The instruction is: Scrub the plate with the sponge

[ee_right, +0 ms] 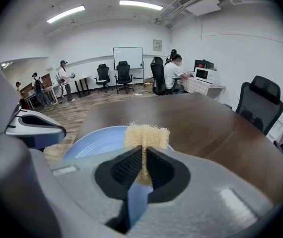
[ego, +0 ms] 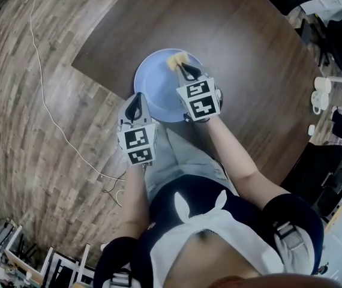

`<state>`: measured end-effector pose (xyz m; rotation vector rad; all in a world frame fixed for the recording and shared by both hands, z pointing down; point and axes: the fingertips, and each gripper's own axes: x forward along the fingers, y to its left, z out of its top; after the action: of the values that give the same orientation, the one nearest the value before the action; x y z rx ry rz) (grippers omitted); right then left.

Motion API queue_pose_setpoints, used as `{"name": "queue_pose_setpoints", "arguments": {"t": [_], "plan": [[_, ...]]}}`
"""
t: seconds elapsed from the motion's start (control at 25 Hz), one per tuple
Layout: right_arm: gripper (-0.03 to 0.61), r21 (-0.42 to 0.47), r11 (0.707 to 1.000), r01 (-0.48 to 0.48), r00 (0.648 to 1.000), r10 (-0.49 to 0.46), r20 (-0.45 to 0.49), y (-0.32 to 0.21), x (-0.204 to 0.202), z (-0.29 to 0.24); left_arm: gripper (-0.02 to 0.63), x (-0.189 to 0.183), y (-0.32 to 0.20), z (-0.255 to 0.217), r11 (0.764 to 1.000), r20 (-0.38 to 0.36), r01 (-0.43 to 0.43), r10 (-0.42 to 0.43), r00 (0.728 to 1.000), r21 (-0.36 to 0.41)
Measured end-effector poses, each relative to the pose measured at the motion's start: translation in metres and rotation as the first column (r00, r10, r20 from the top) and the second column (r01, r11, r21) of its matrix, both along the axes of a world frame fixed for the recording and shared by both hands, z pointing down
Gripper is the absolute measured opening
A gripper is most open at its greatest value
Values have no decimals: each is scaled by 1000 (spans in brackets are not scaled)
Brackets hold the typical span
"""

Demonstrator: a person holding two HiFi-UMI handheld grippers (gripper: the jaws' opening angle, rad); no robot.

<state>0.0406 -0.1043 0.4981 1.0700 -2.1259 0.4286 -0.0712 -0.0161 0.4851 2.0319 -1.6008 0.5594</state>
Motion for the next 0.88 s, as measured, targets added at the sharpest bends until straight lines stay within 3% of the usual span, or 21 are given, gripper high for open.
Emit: {"name": "queue_pose_setpoints", "arguments": {"t": [0.52,0.88], "plan": [[25,-108,994,-26,998,20,-59,-15,7,39,3,-7,-8,33,997,10,29,-29,1000,-71],[25,-126,992,-26,997,16,-81,-21,6,52,3,-14,-8,47,994,10,15,-14,1000,-105]]}}
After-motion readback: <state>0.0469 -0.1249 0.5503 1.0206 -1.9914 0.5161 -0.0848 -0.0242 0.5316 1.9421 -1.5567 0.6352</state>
